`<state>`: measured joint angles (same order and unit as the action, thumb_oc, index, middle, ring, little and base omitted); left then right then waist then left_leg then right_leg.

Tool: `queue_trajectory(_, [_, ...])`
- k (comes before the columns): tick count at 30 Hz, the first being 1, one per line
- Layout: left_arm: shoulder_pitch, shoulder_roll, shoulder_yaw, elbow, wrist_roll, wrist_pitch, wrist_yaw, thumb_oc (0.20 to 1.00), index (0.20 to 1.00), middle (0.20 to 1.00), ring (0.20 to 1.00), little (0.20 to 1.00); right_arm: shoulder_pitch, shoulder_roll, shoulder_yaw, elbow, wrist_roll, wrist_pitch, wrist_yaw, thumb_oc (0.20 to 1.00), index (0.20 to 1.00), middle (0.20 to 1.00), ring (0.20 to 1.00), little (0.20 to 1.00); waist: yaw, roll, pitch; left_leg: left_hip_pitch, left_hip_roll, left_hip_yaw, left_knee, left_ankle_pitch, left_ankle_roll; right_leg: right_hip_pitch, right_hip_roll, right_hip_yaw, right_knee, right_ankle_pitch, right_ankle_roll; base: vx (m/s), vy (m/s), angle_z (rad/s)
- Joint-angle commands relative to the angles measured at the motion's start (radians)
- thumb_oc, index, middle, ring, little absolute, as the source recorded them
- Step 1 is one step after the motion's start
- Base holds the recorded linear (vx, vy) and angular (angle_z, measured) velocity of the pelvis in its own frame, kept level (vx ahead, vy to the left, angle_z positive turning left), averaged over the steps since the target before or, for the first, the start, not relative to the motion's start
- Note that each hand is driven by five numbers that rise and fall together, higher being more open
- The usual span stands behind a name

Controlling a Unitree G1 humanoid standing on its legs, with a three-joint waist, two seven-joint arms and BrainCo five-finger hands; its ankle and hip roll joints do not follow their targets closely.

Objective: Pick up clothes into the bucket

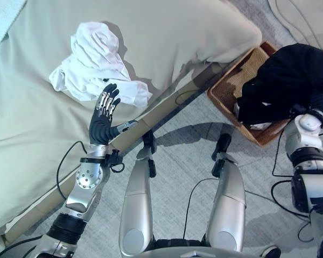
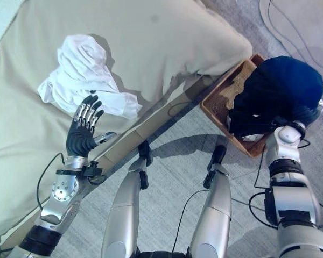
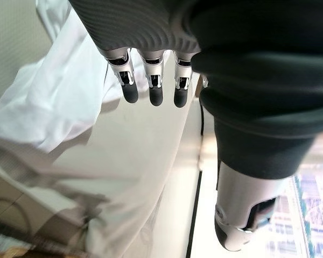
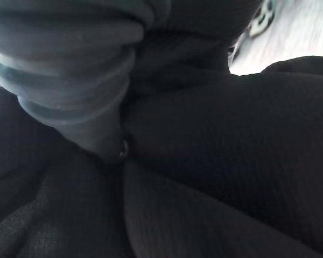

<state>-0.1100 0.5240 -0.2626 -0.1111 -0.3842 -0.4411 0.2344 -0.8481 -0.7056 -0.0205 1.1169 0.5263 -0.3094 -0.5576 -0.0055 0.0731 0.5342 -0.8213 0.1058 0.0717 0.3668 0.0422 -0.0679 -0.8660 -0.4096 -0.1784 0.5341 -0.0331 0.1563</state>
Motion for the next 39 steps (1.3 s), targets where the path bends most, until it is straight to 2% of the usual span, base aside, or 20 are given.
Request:
queue_trajectory(1, [0.005,-0.010,0.003,-0.092,0.002,-0.055,0.004,1.000,1.000,1.000,1.000,1.000,-0.020,-0.111,0.117,-0.028,-0.124,0.009,0.016,0.200,0.200,0.200,0.200,0.200,-0.011,0.032,-0.029,-0.055,0.009,-0.030,0.120,-0.113,-0.021,-0.042,0.054,0.053,-0.019,0.030,0.009,-0.01,-0.008,-0.04])
queue_trajectory(2, [0.001,-0.009,0.006,-0.097,0.001,-0.057,0.006,1.000,1.000,1.000,1.000,1.000,-0.014,-0.116,0.175,-0.029,-0.198,0.030,0.037,0.200,0.200,0.200,0.200,0.200,-0.012,0.030,-0.025,-0.068,0.008,-0.030,0.135,-0.117,-0.019,-0.055,0.053,0.057,-0.008,0.028,0.007,0.00,-0.008,-0.03])
queue_trajectory(4, [-0.005,-0.015,0.007,-0.096,0.004,-0.060,0.014,1.000,1.000,1.000,1.000,1.000,-0.015,-0.111,0.195,-0.031,-0.223,0.036,0.030,0.200,0.200,0.200,0.200,0.200,-0.017,0.031,-0.025,-0.089,0.003,-0.032,0.156,-0.125,-0.015,-0.081,0.052,0.065,0.018,0.022,0.004,0.00,0.000,0.00])
queue_trajectory(15, [0.005,0.004,0.012,-0.086,0.007,-0.057,0.049,1.000,1.000,1.000,1.000,1.000,-0.107,-0.094,0.214,0.154,-0.251,0.097,0.012,0.200,0.200,0.200,0.200,0.200,-0.001,0.052,-0.031,-0.152,-0.015,-0.032,0.184,-0.130,-0.007,-0.151,0.041,0.083,0.068,0.006,0.000,0.00,0.007,0.02])
queue_trajectory(16, [0.007,0.003,0.011,-0.081,0.008,-0.055,0.050,1.000,1.000,1.000,1.000,1.000,-0.111,-0.096,0.217,0.162,-0.252,0.098,0.010,0.526,0.526,0.526,0.526,0.526,-0.001,0.052,-0.031,-0.154,-0.016,-0.032,0.183,-0.129,-0.006,-0.153,0.042,0.083,0.067,0.005,-0.001,0.00,0.000,0.00])
queue_trajectory(18, [0.007,0.003,0.011,-0.077,0.015,-0.053,0.054,1.000,1.000,1.000,1.000,1.000,-0.115,-0.101,0.217,0.167,-0.260,0.104,-0.002,1.000,1.000,1.000,1.000,1.000,-0.002,0.053,-0.033,-0.150,-0.018,-0.032,0.178,-0.128,-0.005,-0.151,0.043,0.083,0.064,0.004,0.000,0.00,0.000,0.00])
queue_trajectory(25, [-0.012,-0.002,0.009,-0.067,0.012,-0.054,0.060,1.000,1.000,1.000,1.000,1.000,-0.115,-0.106,0.206,0.178,-0.256,0.107,-0.013,1.000,1.000,1.000,1.000,1.000,-0.005,0.042,-0.044,-0.113,-0.020,-0.032,0.136,-0.118,-0.001,-0.119,0.045,0.074,0.031,0.011,0.003,0.00,0.000,0.00])
queue_trajectory(32, [-0.038,-0.007,0.011,-0.039,0.015,-0.054,0.056,1.000,1.000,1.000,1.000,1.000,-0.110,-0.086,0.204,0.157,-0.247,0.097,-0.020,1.000,1.000,1.000,1.000,1.000,-0.006,0.026,-0.058,-0.007,-0.017,-0.035,0.020,-0.077,-0.008,-0.015,0.050,0.040,-0.068,0.042,0.015,-0.01,-0.002,0.00])
queue_trajectory(33, [-0.039,-0.008,0.016,-0.035,0.021,-0.056,0.058,1.000,1.000,1.000,1.000,1.000,-0.094,-0.076,0.214,0.120,-0.269,0.091,-0.030,1.000,1.000,1.000,1.000,1.000,-0.011,0.021,-0.054,0.003,-0.018,-0.029,0.002,-0.042,-0.001,0.000,0.048,0.027,-0.092,0.075,0.004,-0.04,-0.021,0.03])
queue_trajectory(39, [-0.029,-0.016,0.042,0.018,0.092,-0.061,0.089,1.000,1.000,1.000,1.000,1.000,0.151,-0.024,0.181,-0.279,-0.463,0.062,-0.091,1.000,1.000,1.000,1.000,1.000,-0.030,-0.017,-0.065,0.140,-0.011,-0.055,-0.059,-0.022,-0.018,0.179,0.052,-0.030,-0.153,0.080,0.013,0.05,-0.084,0.08])
